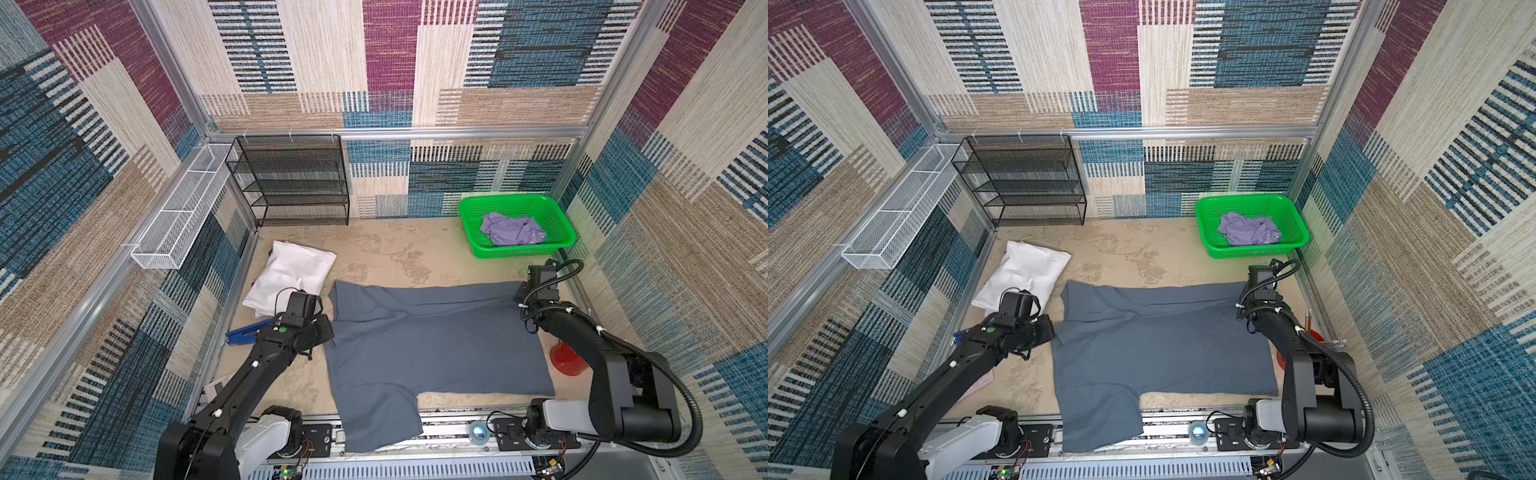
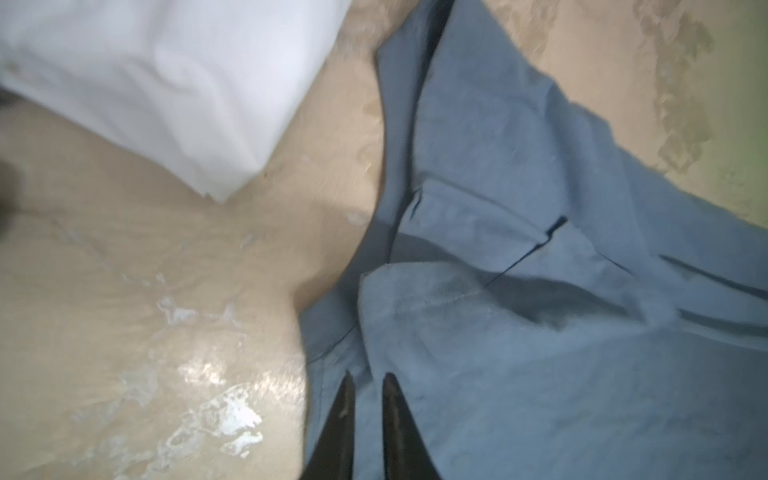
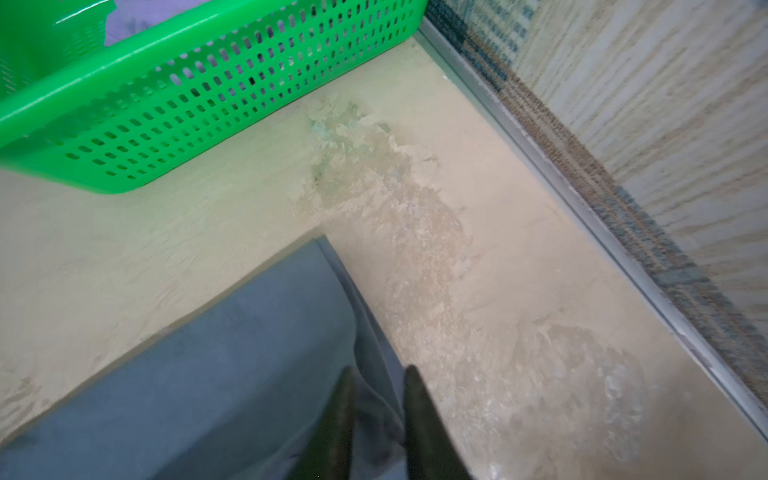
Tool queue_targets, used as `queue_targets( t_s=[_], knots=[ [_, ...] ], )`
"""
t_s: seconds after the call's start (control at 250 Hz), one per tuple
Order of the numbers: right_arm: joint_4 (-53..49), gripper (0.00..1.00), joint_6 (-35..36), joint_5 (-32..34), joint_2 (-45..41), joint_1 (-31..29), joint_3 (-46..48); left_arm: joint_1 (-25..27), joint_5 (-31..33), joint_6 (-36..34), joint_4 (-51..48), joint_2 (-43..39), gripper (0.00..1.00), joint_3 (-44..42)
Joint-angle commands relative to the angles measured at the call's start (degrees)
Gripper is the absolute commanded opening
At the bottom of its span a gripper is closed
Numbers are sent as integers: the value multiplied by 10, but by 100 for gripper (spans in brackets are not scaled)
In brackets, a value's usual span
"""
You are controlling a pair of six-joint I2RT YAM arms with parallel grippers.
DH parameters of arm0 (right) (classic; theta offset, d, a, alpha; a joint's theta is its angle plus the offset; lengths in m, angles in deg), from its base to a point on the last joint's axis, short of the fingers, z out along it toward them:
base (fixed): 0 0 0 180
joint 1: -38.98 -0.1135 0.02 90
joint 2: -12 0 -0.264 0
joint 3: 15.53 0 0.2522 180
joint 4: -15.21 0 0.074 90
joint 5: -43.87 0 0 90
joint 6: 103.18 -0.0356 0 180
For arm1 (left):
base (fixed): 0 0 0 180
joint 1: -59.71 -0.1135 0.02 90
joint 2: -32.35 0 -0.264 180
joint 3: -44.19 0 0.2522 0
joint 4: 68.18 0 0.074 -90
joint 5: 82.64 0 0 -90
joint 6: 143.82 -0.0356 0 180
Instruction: Fold and stack the t-shirts
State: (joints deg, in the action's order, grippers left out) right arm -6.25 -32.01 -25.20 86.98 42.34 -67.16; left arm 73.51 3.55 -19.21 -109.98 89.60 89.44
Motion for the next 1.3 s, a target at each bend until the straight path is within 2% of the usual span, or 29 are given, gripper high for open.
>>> queue_targets(
  t_s=[0.0,0.032,0.084,0.196,0.272,0.356,0.424,0.508,0.612,0.704,0.884,1.024,1.296],
  knots=[
    [33,37,-27,32,-51,0,26,12,-48,46,16,-69,32,-63],
    [47,46,-25,20,-75,0,38,13,-45,49,8,-94,38,-74],
    [59,52,-25,-1,-99,-1,49,13,-35,44,1,-126,42,-81],
    [72,54,-24,-79,-115,-1,44,14,-17,26,28,-137,45,-72],
    [68,55,-23,-148,-77,-4,21,15,-47,4,99,-65,45,-40],
    [52,58,-22,-195,-6,-24,-18,32,-93,-46,123,73,45,58],
    [32,61,-17,-195,55,-49,-52,60,-95,-90,92,184,42,158],
    [6,62,-19,-195,122,-59,-90,95,-67,-125,52,280,40,253],
    [-2,64,-19,-178,178,-59,-110,128,-36,-147,5,364,38,326],
    [10,66,-18,-169,194,-59,-108,155,-30,-155,-15,418,37,361],
    [17,67,-15,-179,210,-59,-109,177,10,-142,-34,459,37,380],
    [24,68,-11,-184,214,-59,-107,178,38,-145,-41,475,41,390],
    [27,69,-12,-196,227,-59,-110,180,24,-154,-36,509,43,417]
  ],
)
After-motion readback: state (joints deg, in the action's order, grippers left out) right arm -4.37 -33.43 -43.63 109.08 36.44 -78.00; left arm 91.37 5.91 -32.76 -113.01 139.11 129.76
